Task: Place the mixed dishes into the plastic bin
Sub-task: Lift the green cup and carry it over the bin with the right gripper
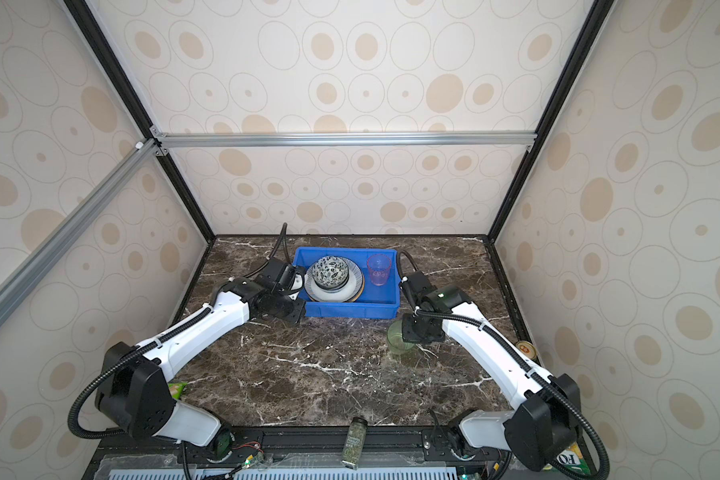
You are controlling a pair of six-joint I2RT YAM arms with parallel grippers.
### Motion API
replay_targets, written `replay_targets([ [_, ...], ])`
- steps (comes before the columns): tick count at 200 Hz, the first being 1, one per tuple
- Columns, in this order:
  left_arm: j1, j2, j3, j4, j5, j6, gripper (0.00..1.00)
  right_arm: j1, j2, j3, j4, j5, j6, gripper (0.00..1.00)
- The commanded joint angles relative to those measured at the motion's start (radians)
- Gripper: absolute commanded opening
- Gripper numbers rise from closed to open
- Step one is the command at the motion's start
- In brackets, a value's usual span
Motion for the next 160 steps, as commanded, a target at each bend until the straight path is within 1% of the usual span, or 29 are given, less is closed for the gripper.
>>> replay_targets([
  [1,0.022,-0.034,0.058,-0.013,-0.004,0.009,0.32,-0.003,0.049,0.075,-0.023,0.037,-0.040,0.00],
  [38,0.046,-0.028,0.078,-0.026,-0.010,0.011,0.32,-0.006,0.119,0.180,0.008,0.046,-0.085,0.00],
  [64,0.064,-0.031,0.087,-0.022,0.009,0.003,0.32,-0.019,0.180,0.264,0.031,0.047,-0.109,0.00],
  [160,0.089,-0.041,0.110,-0.045,-0.022,-0.017,0.32,-0.088,0.361,0.549,0.109,0.035,-0.155,0.00],
])
